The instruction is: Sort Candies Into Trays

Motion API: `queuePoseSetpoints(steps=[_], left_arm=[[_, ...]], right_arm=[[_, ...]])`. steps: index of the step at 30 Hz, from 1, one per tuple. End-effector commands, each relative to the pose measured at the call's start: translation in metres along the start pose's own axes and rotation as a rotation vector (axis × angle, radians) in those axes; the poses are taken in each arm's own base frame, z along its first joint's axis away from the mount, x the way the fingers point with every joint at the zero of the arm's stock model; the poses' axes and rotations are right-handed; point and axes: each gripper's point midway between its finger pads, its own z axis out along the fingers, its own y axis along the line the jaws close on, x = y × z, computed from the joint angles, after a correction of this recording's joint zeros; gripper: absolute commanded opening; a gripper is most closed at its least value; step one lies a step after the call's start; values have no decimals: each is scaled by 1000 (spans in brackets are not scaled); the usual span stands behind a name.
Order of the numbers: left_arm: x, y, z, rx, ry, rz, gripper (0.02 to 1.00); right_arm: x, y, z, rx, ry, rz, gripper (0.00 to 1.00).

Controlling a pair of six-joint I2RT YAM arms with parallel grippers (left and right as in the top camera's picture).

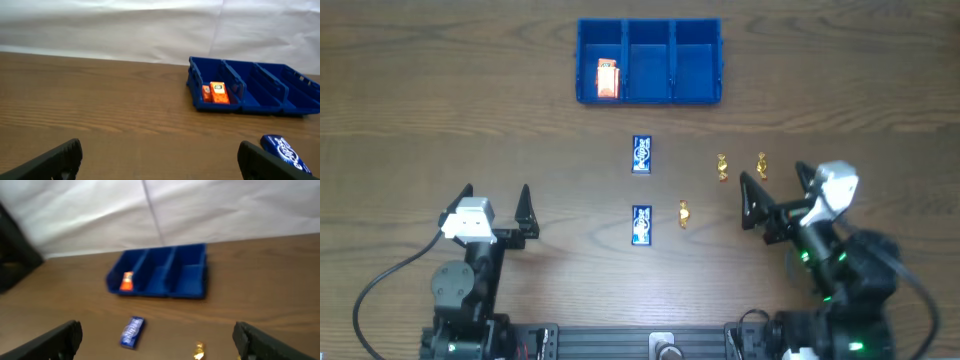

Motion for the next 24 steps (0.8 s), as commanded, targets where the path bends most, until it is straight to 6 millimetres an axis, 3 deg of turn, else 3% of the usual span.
queuePoseSetpoints(steps=[1,3,6,9,13,16,20,24], left_arm=[[18,4,1,-17,57,7,998],[18,4,1,-17,57,7,998],[18,4,1,-17,57,7,998],[18,4,1,-17,57,7,998],[18,4,1,-17,57,7,998],[18,4,1,-17,57,7,996],[18,4,1,-17,57,7,996],[18,4,1,-17,57,7,998]], right_arm=[[-30,28,11,-79,195,64,998],[-25,32,23,-81,322,102,998],[-4,43,42,-97,519,138,998],[42,63,60,-127,754,159,998],[117,75,77,38,1015,150,998],[163,90,78,127,1145,116,998],[204,97,77,276,1210,84,998],[237,105,80,313,1263,41,998]])
